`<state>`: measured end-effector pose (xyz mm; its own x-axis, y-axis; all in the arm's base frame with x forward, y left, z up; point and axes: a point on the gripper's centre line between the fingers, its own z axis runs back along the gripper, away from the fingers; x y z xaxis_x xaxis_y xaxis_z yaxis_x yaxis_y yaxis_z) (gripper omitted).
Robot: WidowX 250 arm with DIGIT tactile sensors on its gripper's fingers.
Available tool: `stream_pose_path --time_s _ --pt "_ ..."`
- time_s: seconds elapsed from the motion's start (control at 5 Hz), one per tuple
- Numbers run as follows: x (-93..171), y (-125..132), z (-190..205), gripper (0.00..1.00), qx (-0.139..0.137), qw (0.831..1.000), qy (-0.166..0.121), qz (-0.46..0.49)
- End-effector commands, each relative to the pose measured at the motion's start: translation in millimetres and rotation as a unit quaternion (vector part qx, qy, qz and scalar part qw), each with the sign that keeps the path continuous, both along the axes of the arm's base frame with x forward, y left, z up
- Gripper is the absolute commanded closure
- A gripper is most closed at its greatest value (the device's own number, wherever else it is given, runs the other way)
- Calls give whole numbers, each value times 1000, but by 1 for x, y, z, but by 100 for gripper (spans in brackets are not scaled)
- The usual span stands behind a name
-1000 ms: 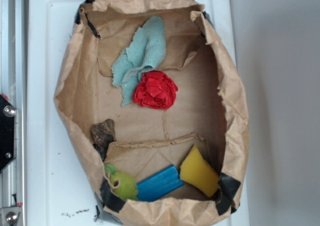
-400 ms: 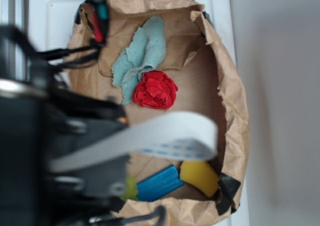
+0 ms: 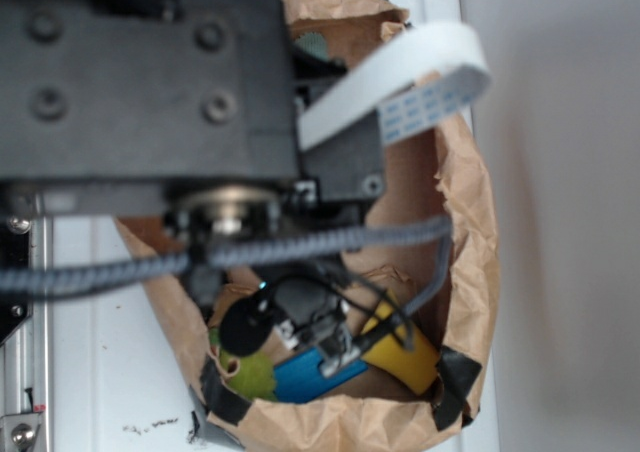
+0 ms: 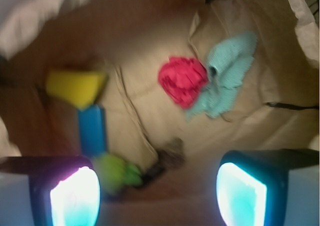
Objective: Grab the blue cloth.
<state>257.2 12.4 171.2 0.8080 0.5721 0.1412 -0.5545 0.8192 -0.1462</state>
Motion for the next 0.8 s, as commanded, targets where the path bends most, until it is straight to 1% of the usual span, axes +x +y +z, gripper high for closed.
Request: stream_pose_path --time_s 0.0,0.2,0.6 --pt "12 28 -7 0 -10 984 -68 165" --pt "17 30 -13 0 -2 980 -39 197" --pt "17 30 -13 0 -2 980 -39 197"
